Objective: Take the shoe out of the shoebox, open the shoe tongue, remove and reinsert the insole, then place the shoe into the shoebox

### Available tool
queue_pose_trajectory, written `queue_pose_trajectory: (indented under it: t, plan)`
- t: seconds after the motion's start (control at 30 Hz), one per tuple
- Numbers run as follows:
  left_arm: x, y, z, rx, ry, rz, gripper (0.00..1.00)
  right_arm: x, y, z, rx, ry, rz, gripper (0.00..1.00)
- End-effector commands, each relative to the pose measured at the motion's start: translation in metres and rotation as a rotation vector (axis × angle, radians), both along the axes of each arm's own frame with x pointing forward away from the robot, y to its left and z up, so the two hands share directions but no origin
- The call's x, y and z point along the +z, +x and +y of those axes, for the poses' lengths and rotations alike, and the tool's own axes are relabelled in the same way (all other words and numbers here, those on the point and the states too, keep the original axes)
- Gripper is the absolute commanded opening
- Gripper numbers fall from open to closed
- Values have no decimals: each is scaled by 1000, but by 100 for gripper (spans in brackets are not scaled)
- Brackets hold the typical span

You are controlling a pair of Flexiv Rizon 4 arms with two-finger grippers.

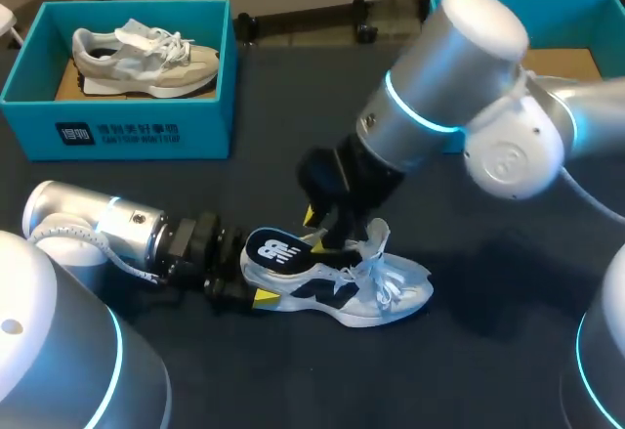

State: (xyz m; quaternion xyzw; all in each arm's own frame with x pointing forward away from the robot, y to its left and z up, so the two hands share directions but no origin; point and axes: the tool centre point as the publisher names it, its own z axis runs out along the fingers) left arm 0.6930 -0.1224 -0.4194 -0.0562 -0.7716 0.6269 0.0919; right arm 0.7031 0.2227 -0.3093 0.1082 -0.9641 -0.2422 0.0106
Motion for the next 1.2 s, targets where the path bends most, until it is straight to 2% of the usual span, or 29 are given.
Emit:
queue_pose_trajectory:
  t: [0.03,0.5,0.57,0.67,0.9,0.93,1.0,1.03,1.2]
  plan:
    - [-1,1,0,2,1,-1,0,-11,7,11,21,2,33,44]
    - [-1,1,0,2,1,-1,0,-16,9,16,23,-1,76,36]
    - [-1,1,0,2,1,-1,0,-15,10,16,19,-4,77,29]
    - [-1,1,0,2,1,-1,0,-15,11,15,10,-8,80,0]
    - [-1,1,0,2,1,-1,0,-7,12,14,6,-17,77,0]
    - [-1,1,0,2,1,-1,0,-6,13,14,10,-18,78,3]
    - [-1,1,0,2,1,-1,0,-4,13,14,17,-17,80,30]
    - [-1,1,0,2,1,-1,0,-3,14,15,31,-7,84,36]
    - [-1,1,0,2,1,-1,0,-7,18,19,73,8,127,39]
